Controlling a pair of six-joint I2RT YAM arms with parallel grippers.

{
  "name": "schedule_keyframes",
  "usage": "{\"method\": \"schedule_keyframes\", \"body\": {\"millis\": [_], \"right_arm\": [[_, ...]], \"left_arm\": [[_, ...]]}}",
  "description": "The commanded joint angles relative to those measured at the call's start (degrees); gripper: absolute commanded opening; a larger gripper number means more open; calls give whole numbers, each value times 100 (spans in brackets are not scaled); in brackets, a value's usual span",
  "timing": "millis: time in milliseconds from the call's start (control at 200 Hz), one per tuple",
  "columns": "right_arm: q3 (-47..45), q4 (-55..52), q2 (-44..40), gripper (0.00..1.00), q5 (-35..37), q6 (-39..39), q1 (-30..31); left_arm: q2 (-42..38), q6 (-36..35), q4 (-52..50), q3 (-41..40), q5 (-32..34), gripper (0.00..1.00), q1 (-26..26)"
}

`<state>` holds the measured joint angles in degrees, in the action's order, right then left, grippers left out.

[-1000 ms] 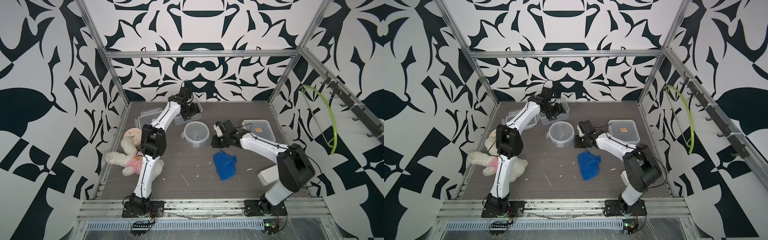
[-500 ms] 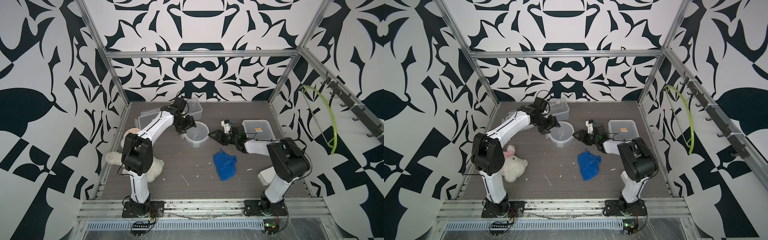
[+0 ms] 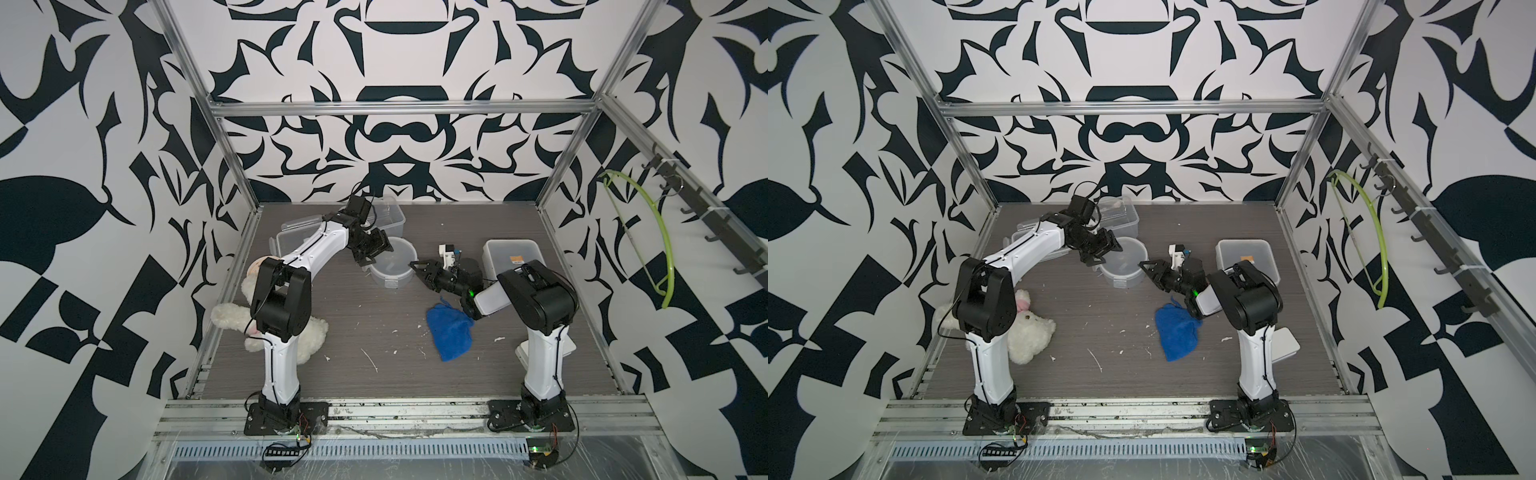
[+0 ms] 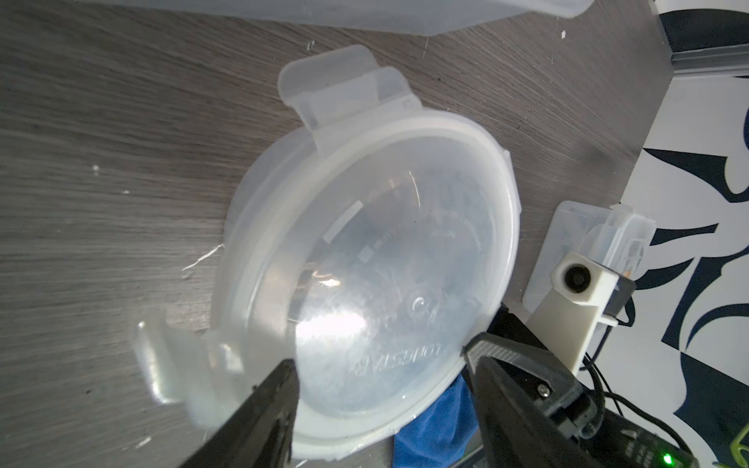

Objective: Wipe the insides of the lunch boxes
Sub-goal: Open the fastener of the lunch box.

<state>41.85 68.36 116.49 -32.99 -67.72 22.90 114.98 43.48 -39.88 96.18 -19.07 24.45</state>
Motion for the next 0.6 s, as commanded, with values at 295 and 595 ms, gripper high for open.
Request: {"method": "schedule_keyframes", "body": {"millis": [295, 595], "right_arm": [[-1, -497, -408, 5, -199, 289, 114], [727, -5144, -1374, 0, 453, 2143, 141]], "left_arm": [[876, -77, -196, 110, -241, 71, 113], [1051, -143, -648, 946, -349, 71, 110]]}}
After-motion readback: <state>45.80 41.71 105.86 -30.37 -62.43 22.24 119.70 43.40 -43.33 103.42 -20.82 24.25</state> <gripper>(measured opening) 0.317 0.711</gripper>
